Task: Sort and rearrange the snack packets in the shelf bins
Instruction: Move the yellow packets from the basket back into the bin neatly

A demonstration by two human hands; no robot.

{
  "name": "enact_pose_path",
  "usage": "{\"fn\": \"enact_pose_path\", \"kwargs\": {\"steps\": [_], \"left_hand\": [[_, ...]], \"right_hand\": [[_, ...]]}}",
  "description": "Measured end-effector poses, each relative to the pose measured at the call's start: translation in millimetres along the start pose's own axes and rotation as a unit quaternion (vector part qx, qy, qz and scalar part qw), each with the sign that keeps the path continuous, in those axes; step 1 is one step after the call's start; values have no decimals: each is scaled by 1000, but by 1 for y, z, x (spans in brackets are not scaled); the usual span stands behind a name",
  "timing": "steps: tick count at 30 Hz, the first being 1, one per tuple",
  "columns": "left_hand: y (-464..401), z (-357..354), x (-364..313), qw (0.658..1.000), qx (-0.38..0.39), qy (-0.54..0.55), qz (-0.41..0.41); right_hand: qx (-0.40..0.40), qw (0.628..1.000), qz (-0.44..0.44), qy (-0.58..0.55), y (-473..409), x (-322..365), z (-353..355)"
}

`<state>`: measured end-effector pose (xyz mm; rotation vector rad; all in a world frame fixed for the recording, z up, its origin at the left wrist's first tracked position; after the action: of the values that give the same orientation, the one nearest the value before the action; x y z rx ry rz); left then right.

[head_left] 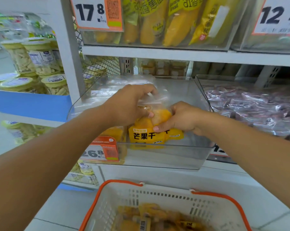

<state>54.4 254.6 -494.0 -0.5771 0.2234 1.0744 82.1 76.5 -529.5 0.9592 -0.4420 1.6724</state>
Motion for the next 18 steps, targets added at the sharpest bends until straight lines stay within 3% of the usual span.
{"fn": "enact_pose_path", "kwargs": {"steps": [7,11,15,18], "left_hand": [[2,-5,-3,993,31,-103,44],[3,3,-3,959,108,-236,110],[5,2,-5,938,112,-306,120],[5,1,-5,940,112,-277,165]], "right_hand": [[25,1000,0,17,-2,-3,-5],[35,997,-42,46,-1,-5,-7],[158,972,-124,-124,-5,-2,-26],[188,972,-127,-55,-9,2,-34]]}}
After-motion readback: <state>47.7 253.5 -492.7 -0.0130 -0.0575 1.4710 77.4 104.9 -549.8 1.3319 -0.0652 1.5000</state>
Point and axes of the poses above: each hand's wrist, its own y-axis away from the middle knuckle, its own z-axis out of the back of the hand, x = y × z, the point moved 2 cm from there along -y, towards the middle knuckle, and after that the axes turned 1 degree about -y, right-handed, at the moved point
